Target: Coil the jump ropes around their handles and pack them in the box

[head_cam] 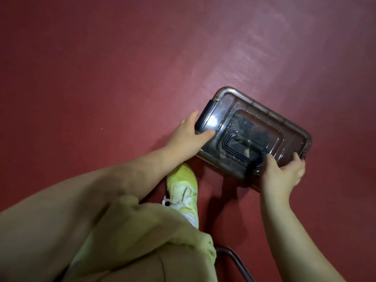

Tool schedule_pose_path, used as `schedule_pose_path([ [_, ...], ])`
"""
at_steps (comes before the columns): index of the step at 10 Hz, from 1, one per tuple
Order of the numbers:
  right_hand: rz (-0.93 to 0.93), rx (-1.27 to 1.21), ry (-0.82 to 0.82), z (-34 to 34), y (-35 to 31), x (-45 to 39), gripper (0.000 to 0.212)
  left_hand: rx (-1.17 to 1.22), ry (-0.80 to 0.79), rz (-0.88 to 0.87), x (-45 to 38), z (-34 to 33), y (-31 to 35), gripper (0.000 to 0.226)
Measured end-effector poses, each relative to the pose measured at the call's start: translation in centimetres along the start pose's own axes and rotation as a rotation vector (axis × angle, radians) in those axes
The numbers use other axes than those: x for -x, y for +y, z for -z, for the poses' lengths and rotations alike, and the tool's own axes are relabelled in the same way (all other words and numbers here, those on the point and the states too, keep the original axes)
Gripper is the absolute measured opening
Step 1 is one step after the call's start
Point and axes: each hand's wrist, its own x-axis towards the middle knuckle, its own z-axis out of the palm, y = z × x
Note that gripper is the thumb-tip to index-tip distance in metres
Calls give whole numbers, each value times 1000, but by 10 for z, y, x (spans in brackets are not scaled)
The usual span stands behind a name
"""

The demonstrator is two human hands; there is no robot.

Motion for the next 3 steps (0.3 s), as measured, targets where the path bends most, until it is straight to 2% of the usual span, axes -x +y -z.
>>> schedule_pose_path([
  [1, 126, -89, -170, -19, -24, 29, 71, 294, -35, 31, 6, 13, -3, 70],
  [2, 189, -78, -320, -44, -56, 50, 60, 485, -3, 48, 14, 34, -9, 63],
  [3, 316, -11, -455, -79, -107, 81, 47, 639, 73, 57, 25, 92, -31, 49],
])
